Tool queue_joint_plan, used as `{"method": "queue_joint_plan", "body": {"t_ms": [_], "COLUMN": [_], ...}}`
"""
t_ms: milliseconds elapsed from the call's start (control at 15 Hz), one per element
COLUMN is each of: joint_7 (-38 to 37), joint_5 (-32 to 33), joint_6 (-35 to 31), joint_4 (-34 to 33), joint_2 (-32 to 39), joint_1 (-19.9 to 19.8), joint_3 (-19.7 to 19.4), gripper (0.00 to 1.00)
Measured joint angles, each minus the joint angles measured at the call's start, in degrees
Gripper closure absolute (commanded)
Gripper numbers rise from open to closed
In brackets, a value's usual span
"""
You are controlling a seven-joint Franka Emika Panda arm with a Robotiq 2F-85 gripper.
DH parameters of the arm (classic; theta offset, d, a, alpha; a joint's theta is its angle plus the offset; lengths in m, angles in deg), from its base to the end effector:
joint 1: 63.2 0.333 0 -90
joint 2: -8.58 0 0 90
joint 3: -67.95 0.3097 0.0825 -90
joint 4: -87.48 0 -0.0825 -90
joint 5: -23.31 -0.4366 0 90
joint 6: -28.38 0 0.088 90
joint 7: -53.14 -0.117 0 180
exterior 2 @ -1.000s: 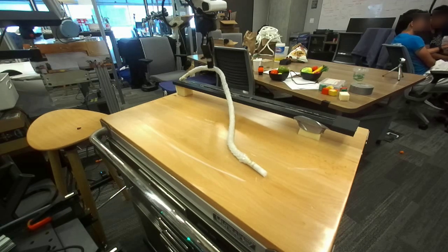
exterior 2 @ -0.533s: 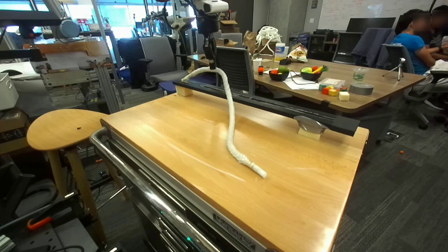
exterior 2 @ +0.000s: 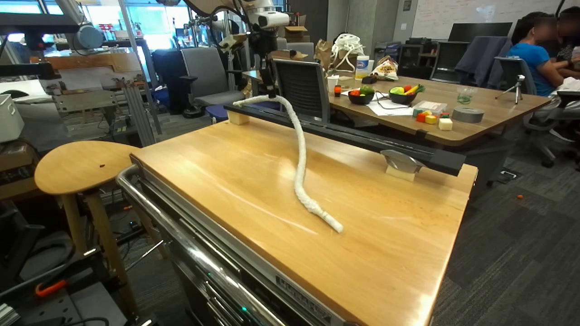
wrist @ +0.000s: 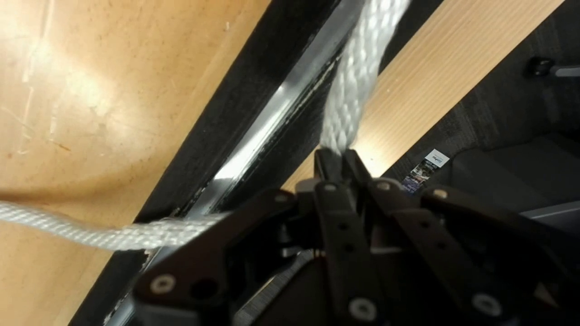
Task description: Put the rope along the center of the black object
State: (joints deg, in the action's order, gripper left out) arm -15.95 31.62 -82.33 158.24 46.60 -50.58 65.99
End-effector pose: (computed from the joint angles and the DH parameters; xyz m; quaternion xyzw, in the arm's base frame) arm 0.7752 0.1406 0.3510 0.8834 -0.4616 0.0634 0.0495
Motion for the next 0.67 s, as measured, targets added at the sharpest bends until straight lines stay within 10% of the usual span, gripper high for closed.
{"method": "queue_joint_plan", "body": {"t_ms": [667], "joint_7": [0.0], "joint_5": [4.7], "joint_6": [1.6], "joint_4": [0.6], "joint_2": [1.0], "joint_1": [3.4], "joint_3": [-0.3], "gripper": [0.98]}}
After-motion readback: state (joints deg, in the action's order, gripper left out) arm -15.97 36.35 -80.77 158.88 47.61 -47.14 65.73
